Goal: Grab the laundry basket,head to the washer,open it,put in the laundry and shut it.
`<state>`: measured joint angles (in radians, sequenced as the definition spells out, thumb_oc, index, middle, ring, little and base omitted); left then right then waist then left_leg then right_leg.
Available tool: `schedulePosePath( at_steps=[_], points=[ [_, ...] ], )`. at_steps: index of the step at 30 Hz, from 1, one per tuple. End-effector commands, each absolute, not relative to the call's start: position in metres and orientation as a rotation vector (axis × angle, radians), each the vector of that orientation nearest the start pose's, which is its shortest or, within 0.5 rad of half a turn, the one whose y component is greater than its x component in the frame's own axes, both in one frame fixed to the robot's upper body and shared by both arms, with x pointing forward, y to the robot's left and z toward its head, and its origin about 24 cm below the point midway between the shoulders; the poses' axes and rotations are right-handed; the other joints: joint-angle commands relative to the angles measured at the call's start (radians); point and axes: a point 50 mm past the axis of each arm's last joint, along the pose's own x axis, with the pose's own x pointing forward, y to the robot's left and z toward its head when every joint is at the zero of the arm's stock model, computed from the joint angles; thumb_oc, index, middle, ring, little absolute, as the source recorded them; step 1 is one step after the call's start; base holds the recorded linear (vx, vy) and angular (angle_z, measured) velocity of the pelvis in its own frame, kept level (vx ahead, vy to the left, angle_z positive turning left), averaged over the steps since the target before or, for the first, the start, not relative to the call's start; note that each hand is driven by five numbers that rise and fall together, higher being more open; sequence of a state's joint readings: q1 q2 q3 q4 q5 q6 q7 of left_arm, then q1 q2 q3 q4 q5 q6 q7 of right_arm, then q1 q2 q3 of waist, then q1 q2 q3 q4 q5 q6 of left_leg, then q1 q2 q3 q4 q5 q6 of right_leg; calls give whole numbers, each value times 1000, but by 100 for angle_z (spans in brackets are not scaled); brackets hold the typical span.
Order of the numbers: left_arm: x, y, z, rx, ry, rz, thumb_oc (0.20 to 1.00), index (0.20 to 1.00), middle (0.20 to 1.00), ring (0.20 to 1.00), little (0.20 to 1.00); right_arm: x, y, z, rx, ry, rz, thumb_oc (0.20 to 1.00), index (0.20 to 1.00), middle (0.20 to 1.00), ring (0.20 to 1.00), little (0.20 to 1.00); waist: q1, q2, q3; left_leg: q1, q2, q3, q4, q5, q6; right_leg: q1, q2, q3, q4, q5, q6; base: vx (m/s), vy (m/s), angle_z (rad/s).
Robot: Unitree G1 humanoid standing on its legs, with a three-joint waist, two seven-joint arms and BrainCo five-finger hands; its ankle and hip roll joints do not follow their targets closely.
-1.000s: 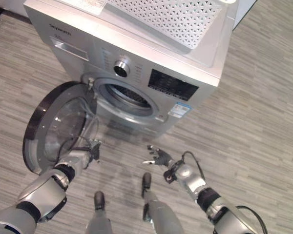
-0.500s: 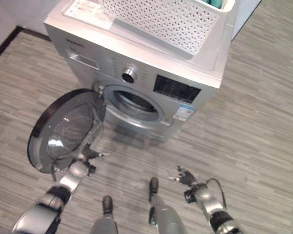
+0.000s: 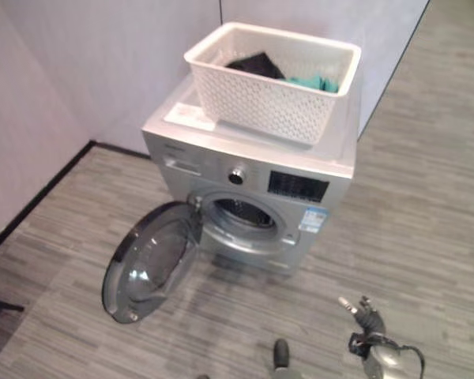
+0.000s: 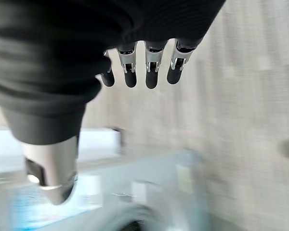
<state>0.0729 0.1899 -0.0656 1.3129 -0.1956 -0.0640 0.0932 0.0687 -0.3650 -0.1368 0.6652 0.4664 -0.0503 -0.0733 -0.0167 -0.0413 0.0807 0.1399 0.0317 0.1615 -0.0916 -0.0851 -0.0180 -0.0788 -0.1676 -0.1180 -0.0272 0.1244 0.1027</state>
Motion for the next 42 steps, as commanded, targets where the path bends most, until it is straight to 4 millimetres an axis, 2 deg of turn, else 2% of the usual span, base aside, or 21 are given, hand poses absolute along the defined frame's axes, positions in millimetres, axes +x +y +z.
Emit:
schedulePosePath(
  at_steps=[1,4,6,10,11,12,13,17,23,24,25,27,29,30,31,32,33,35,36,37,42],
  points=[
    [67,238,-166,146,1268,265,1000,1000,1000,1000,1000,212,-313,-18,67,281,-510,1000,1000,1000,1000,1000,-9,-3,35,-40,-24,-101,99,-66,53,-62,-141,43,329,-52,96,35,183,15],
    [77,236,-165,164,1243,244,1000,1000,1000,1000,1000,231,-320,26,-16,89,-529,1000,1000,1000,1000,1000,-15,12,47,-18,-38,-130,104,-71,85,-119,-94,78,475,-32,82,33,141,5],
    [83,233,-164,178,1220,224,1000,1000,1000,1000,1000,246,-324,67,-112,-69,-555,1000,1000,1000,1000,1000,-9,16,50,4,-50,-133,107,-89,98,-146,-89,63,497,-29,77,108,77,-7],
    [96,227,-162,203,1176,172,1000,1000,1000,1000,1000,267,-331,135,-232,-324,-633,1000,1000,1000,1000,1000,-7,13,47,26,-65,-172,109,-124,93,-185,-57,76,328,-56,77,152,-27,5],
    [100,225,-161,204,1163,163,1000,1000,1000,1000,1000,269,-329,150,-259,-381,-640,1000,1000,1000,1000,1000,-10,15,48,32,-65,-182,115,-140,90,-187,-52,84,259,-44,85,314,-75,27],
    [105,222,-160,211,1142,146,1000,1000,1000,1000,1000,273,-323,182,-321,-505,-641,1000,1000,1000,1000,1000,-13,10,47,53,-74,-208,125,-169,82,-202,-55,120,148,-9,102,259,-45,21],
    [105,222,-160,210,1142,146,1000,1000,1000,1000,1000,273,-323,182,-323,-506,-642,1000,1000,1000,1000,1000,-14,13,48,53,-73,-209,127,-171,82,-197,-53,118,141,-5,103,284,-45,29],
    [108,219,-160,257,1142,112,1000,1000,1000,1000,1000,276,-307,225,-388,-685,-614,1000,1000,1000,1000,1000,-9,4,38,106,-67,-244,131,-209,61,-204,-74,71,27,53,124,262,-69,56],
    [100,223,-162,284,1182,105,1000,1000,1000,1000,1000,282,-292,257,-507,-767,-508,1000,1000,1000,1000,1000,-6,-22,-14,183,-17,-289,106,-225,14,-168,-57,31,47,76,117,282,-142,48],
    [93,225,-164,269,1203,134,1000,1000,1000,1000,1000,282,-284,268,-537,-804,-458,1000,1000,1000,1000,1000,-14,-7,-35,189,33,-296,161,-180,-19,-171,-14,20,91,51,94,407,-265,22],
    [92,225,-164,264,1206,139,1000,1000,1000,1000,1000,282,-280,271,-538,-819,-436,1000,1000,1000,1000,1000,-11,-7,-35,165,45,-288,204,-141,-34,-155,4,12,97,31,81,350,-284,21],
    [95,228,-163,237,1200,179,1000,1000,1000,1000,1000,279,-272,289,-557,-887,-392,1000,1000,1000,1000,1000,-5,-28,-23,21,71,-259,469,29,-81,-93,30,-12,85,3,29,131,-257,17],
    [99,230,-161,218,1184,200,1000,1000,1000,1000,1000,273,-265,304,-577,-945,-343,1000,1000,1000,1000,1000,8,-57,6,-116,63,-263,711,77,-66,-39,56,-6,68,-32,-15,94,-227,-16],
    [100,233,-160,215,1177,211,1000,1000,1000,1000,1000,270,-264,309,-581,-962,-328,1000,1000,1000,1000,1000,14,-76,18,-164,66,-252,745,90,-64,-15,60,0,62,-49,-30,83,-195,-32],
    [104,234,-159,215,1163,215,1000,1000,1000,1000,1000,266,-264,312,-574,-975,-321,1000,1000,1000,1000,1000,16,-95,28,-215,85,-236,746,76,-57,4,59,2,56,-58,-34,238,-154,2],
    [108,238,-157,213,1151,232,1000,1000,1000,1000,1000,261,-266,313,-573,-986,-316,1000,1000,1000,1000,1000,28,-115,35,-269,140,-214,635,11,-52,43,63,12,35,-81,-22,180,-79,19],
    [108,238,-157,214,1150,232,1000,1000,1000,1000,1000,260,-267,313,-573,-986,-318,1000,1000,1000,1000,1000,30,-119,35,-267,136,-211,628,17,-52,42,60,14,34,-78,-22,240,2,30],
    [109,238,-156,200,1146,239,1000,1000,1000,1000,1000,256,-270,308,-582,-970,-326,1000,1000,1000,1000,1000,25,-112,22,-283,187,-197,404,5,-62,63,62,26,22,-103,-6,171,94,-20],
    [109,240,-156,218,1145,235,1000,1000,1000,1000,1000,253,-275,302,-588,-951,-347,1000,1000,1000,1000,1000,34,-114,24,-281,209,-178,358,41,-75,77,56,23,27,-115,-8,230,169,-30],
    [109,240,-156,219,1152,225,1000,1000,1000,1000,1000,253,-281,287,-611,-861,-339,1000,1000,1000,1000,1000,21,-96,14,-222,218,-148,263,31,-78,83,65,28,36,-126,0,184,100,-22],
    [98,240,-159,219,1183,192,1000,1000,1000,1000,1000,249,-292,279,-683,-758,-290,1000,1000,1000,1000,1000,28,-96,-6,-162,197,-129,199,24,-84,99,46,47,12,-111,17,115,112,-53]
  ],
)
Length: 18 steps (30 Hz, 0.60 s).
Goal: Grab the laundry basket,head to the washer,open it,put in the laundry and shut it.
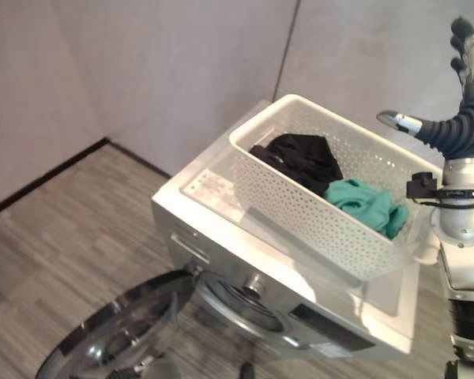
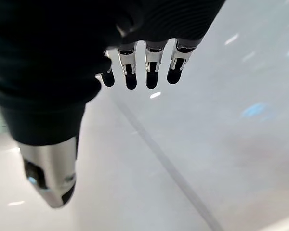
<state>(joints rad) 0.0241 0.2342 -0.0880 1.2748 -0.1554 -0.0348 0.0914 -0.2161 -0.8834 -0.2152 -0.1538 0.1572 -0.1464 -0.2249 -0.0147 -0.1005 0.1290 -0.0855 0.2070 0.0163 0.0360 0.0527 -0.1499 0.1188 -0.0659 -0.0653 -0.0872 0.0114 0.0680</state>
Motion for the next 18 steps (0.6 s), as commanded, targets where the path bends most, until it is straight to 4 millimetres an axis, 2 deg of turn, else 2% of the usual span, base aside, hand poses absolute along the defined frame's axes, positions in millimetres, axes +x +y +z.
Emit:
schedulePosePath(
  at_steps=[1,5,11,14,18],
  points=[
    [93,242,-160,211,1194,195,1000,1000,1000,1000,1000,254,-294,276,-686,-720,-261,1000,1000,1000,1000,1000,28,-38,-57,79,18,26,60,-115,50,-97,-60,2,67,6,56,48,73,-11],
    [76,249,-161,179,1245,207,1000,1000,1000,1000,1000,264,-303,274,-758,-554,-130,1000,1000,1000,1000,1000,26,-61,-65,129,9,86,12,-110,46,-107,-77,23,57,22,73,34,82,-35],
    [70,245,-163,142,1253,192,1000,1000,1000,1000,1000,275,-305,280,-804,-465,-18,1000,1000,1000,1000,1000,28,-68,-76,163,0,109,-34,-106,47,-119,-85,28,47,36,88,9,46,-18],
    [69,243,-164,128,1256,176,1000,1000,1000,1000,1000,284,-303,290,-868,-389,58,1000,1000,1000,1000,1000,31,-73,-86,171,1,114,-54,-98,41,-122,-91,16,42,40,95,6,28,-18],
    [64,241,-166,130,1284,146,1000,1000,1000,1000,1000,307,-302,300,-959,-292,94,1000,1000,1000,1000,1000,36,-77,-99,184,3,118,-70,-93,36,-113,-94,4,28,47,98,0,0,0]
  ],
)
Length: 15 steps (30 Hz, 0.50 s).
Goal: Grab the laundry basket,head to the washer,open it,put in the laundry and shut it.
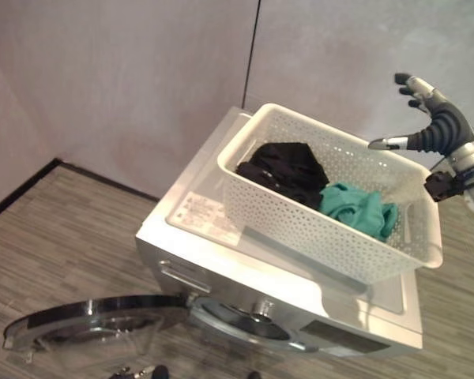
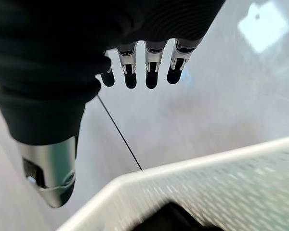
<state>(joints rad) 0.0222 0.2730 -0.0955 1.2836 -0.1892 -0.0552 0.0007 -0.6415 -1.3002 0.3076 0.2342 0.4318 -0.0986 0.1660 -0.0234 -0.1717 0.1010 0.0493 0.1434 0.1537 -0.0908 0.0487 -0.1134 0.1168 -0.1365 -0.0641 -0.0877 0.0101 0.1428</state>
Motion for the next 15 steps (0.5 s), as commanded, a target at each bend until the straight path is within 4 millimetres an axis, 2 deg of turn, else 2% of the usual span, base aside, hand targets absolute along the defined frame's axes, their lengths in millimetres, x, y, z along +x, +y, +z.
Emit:
schedulePosePath(
  at_steps=[1,4,11,15],
  points=[
    [65,241,-166,139,1283,136,1000,1000,1000,1000,1000,311,-302,299,-987,-266,94,1000,1000,1000,1000,1000,48,-8,-73,51,67,-20,55,-89,-1,-111,-24,1,26,49,24,12,32,-2],
    [68,237,-166,128,1276,125,1000,1000,1000,1000,1000,324,-294,298,-1038,-219,132,1000,1000,1000,1000,1000,48,-6,-78,54,68,-20,49,-87,-2,-109,-23,-7,24,51,26,4,10,3],
    [71,231,-167,100,1272,103,1000,1000,1000,1000,1000,342,-292,292,-1138,-120,130,1000,1000,1000,1000,1000,62,-8,-77,54,69,-27,35,-81,-6,-107,-26,-23,16,56,29,-1,4,1],
    [68,233,-167,80,1283,126,1000,1000,1000,1000,1000,345,-288,293,-1173,-106,139,1000,1000,1000,1000,1000,67,-13,-71,46,70,-34,33,-76,-8,-111,-26,-31,15,57,28,0,0,0]
  ],
)
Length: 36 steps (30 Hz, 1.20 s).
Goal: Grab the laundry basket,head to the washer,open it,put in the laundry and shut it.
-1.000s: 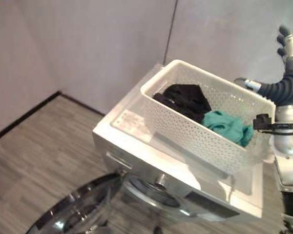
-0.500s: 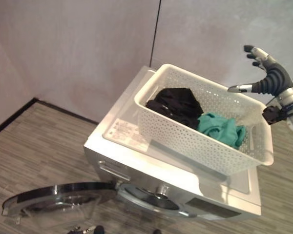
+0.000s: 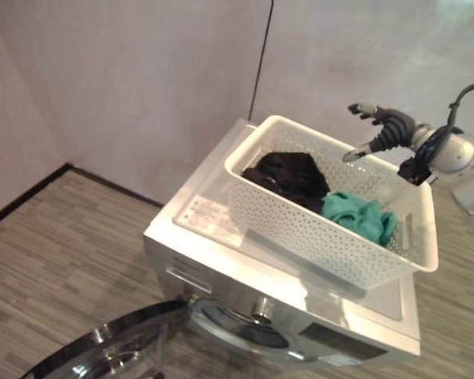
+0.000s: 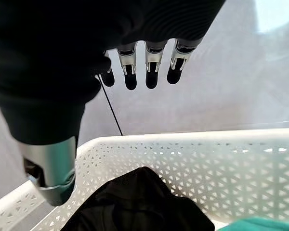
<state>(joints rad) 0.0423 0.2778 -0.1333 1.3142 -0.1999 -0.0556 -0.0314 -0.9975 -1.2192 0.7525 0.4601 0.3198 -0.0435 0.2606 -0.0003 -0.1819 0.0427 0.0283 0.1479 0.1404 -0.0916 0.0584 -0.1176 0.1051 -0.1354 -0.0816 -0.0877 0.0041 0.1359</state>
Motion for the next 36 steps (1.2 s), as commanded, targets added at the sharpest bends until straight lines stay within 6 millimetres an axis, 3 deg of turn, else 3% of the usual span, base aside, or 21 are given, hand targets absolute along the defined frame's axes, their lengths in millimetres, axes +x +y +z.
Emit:
schedulePosePath(
  at_steps=[1,14,22,36],
  points=[
    [66,233,-167,72,1290,130,1000,1000,1000,1000,1000,345,-288,292,-1175,-103,148,1000,1000,1000,1000,1000,43,-5,-11,64,66,-23,36,-86,-4,-99,-27,-15,16,63,35,-2,5,14],
    [53,247,-166,20,1325,218,1000,1000,1000,1000,1000,339,-268,272,-1233,-70,311,1000,1000,1000,1000,1000,67,-36,13,51,71,-37,47,-96,-4,-102,-27,-34,22,59,36,0,1,3],
    [63,248,-164,-1,1279,240,1000,1000,1000,1000,1000,348,-255,254,-1234,-34,374,1000,1000,1000,1000,1000,90,-39,40,35,66,-46,47,-94,-3,-112,-34,-48,26,61,38,0,0,0],
    [66,258,-161,-54,1232,363,1000,1000,1000,1000,1000,352,-267,252,-1265,24,324,1000,1000,1000,1000,1000,117,-14,120,-66,62,-103,43,-53,-17,-169,-42,-92,24,67,32,-21,1,14]
  ],
)
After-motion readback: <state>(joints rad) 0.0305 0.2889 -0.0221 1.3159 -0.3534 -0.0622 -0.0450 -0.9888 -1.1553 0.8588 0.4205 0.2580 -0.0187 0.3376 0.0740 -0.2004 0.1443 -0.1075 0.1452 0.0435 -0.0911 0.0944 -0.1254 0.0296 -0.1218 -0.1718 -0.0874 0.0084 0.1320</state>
